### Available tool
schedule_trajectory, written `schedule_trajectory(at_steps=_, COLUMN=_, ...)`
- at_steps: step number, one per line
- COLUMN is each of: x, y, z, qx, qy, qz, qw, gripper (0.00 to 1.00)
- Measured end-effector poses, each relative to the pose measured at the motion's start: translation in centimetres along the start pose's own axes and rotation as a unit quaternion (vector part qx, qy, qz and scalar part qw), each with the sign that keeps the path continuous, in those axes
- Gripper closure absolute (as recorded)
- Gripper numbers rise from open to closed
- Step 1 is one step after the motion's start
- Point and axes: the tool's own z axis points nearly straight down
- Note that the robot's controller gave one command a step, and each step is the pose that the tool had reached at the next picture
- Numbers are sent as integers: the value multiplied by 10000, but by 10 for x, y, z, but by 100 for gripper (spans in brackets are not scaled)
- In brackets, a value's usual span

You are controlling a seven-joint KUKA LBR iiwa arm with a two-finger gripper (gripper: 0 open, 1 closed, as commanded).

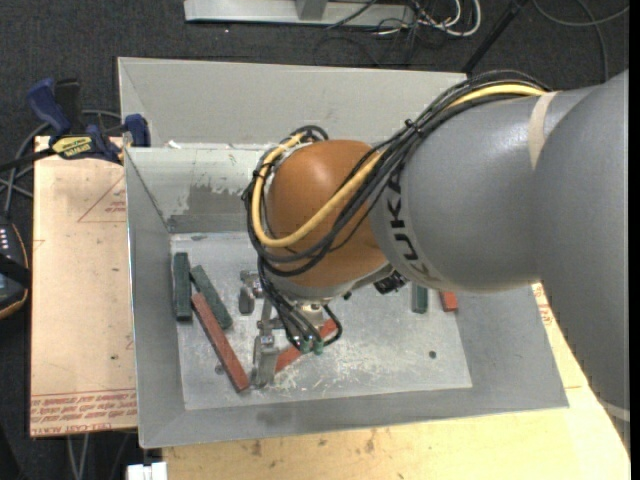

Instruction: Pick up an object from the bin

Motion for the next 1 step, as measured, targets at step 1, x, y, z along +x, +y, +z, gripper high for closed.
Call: schedule_trajectory(at_steps=1, x=-25, y=-130, z=107, qx=14, qy=-16, qz=-549, qw=9985, gripper=0)
